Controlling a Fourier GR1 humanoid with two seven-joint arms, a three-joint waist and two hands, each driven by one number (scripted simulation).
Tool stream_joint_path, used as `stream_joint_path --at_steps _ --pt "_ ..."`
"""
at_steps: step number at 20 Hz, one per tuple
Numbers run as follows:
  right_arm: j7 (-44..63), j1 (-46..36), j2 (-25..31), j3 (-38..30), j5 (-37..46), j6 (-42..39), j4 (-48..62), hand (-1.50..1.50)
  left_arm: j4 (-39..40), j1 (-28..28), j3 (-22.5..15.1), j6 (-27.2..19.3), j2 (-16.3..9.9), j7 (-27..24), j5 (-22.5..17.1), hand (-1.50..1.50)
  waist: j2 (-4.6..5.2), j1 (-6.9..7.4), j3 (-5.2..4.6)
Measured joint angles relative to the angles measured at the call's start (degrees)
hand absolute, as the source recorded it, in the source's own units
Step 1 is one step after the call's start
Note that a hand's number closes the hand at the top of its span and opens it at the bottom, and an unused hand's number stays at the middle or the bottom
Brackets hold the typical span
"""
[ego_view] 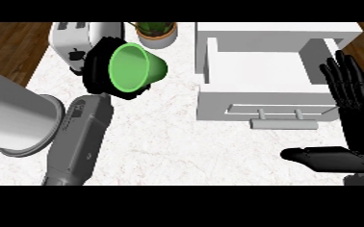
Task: Pick up the cup, place it into the drawer and close the drawer
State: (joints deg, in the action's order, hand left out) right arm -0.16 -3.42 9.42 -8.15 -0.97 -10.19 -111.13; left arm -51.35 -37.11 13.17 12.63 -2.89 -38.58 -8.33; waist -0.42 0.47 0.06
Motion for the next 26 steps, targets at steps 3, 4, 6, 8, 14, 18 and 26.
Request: stream_joint_path --at_steps 3,4,6,8,14,18,26 --pt "-0.1 -0.8 0.8 -1.4 -1.1 -0.5 0.8 -1.50 -4.7 -2.4 -3.1 -3.5 1.5 5.5 0.0 1.50 0.08 -0.20 0.00" --pt "-0.2 -0.1 0.6 -1.3 -1.2 -0.7 0.3 -1.50 -5.8 -3.6 -3.9 -4.8 1.8 7.4 0.2 1.50 0.10 -0.34 -0.01" --pt "-0.3 0.4 0.0 -0.8 -1.1 -0.5 -0.2 -1.50 -6.8 -6.4 -5.4 -7.4 2.1 10.7 0.5 1.50 0.17 -0.58 -0.02" --pt "-1.3 0.2 0.3 -1.4 -1.5 -1.1 1.1 -1.50 -7.2 -9.3 -7.1 -10.1 2.4 13.6 0.5 1.50 0.26 -0.75 -0.03" --pt "-3.4 -0.5 0.1 -1.7 -0.9 -1.0 3.4 -1.50 -5.3 -17.1 -13.4 -19.3 2.8 19.7 -0.9 1.50 0.44 -1.28 -0.03" --pt "-3.5 -0.6 0.5 -2.2 -1.8 -1.8 3.2 -1.50 0.3 -22.2 -15.3 -22.3 2.8 20.8 -3.3 1.50 0.53 -1.58 -0.04" --pt "-3.7 -1.0 0.4 -1.7 -1.2 -2.0 4.1 -1.50 11.7 -30.6 -21.6 -28.6 2.9 21.4 -11.6 1.50 0.74 -2.51 -0.03"
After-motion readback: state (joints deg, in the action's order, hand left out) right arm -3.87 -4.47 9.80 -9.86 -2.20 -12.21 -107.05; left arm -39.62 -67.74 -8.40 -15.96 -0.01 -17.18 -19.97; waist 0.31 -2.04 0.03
